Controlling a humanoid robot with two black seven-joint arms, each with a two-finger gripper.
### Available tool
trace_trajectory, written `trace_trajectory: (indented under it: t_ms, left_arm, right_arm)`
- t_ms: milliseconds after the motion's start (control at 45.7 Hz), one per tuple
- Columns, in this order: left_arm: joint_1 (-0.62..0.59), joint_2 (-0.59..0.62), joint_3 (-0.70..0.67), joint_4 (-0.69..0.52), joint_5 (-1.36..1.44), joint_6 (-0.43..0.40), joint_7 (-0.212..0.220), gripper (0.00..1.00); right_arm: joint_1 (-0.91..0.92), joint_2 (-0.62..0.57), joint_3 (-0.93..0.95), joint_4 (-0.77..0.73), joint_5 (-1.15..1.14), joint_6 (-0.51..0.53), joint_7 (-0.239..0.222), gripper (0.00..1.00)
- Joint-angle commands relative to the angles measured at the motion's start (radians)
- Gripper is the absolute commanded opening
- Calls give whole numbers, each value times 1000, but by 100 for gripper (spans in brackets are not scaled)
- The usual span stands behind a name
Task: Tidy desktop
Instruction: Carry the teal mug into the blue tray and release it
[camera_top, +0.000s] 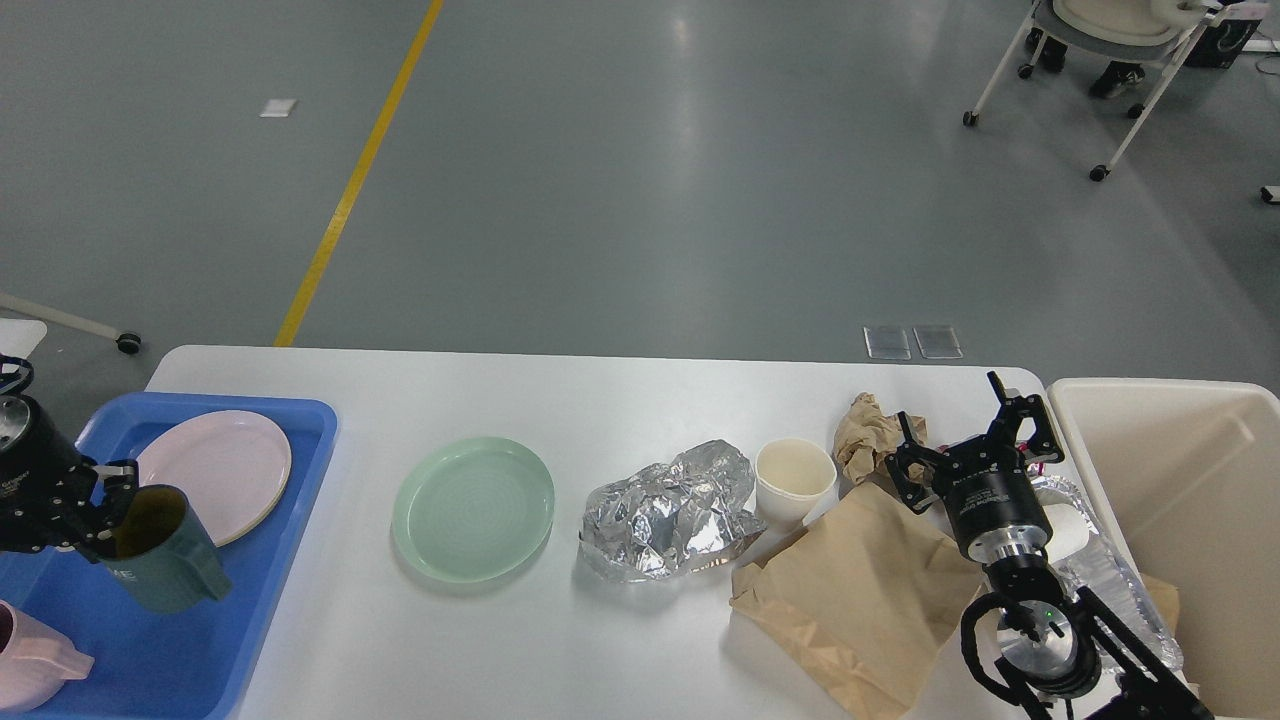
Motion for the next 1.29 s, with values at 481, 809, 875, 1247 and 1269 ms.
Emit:
trace_trajectory:
  t_ms: [481,809,875,1247,1269]
  left_arm:
    - [200,-44,-24,171,-3,0,-1,0]
    - [234,-70,-43,170,-1,0,2,25]
    - [228,-71,-44,164,-3,0,0,41]
    - [-8,-85,60,-114,-3,0,-9,92]
    - [-23,-87,65,-123,-3,0,-9,93]
  right_arm:
    - [0,0,0,0,0,0,1,100]
    - [0,0,0,0,0,0,1,100]
    - [0,0,0,0,0,0,1,100]
    - [0,0,0,0,0,0,1,100]
    - [0,0,0,0,0,0,1,100]
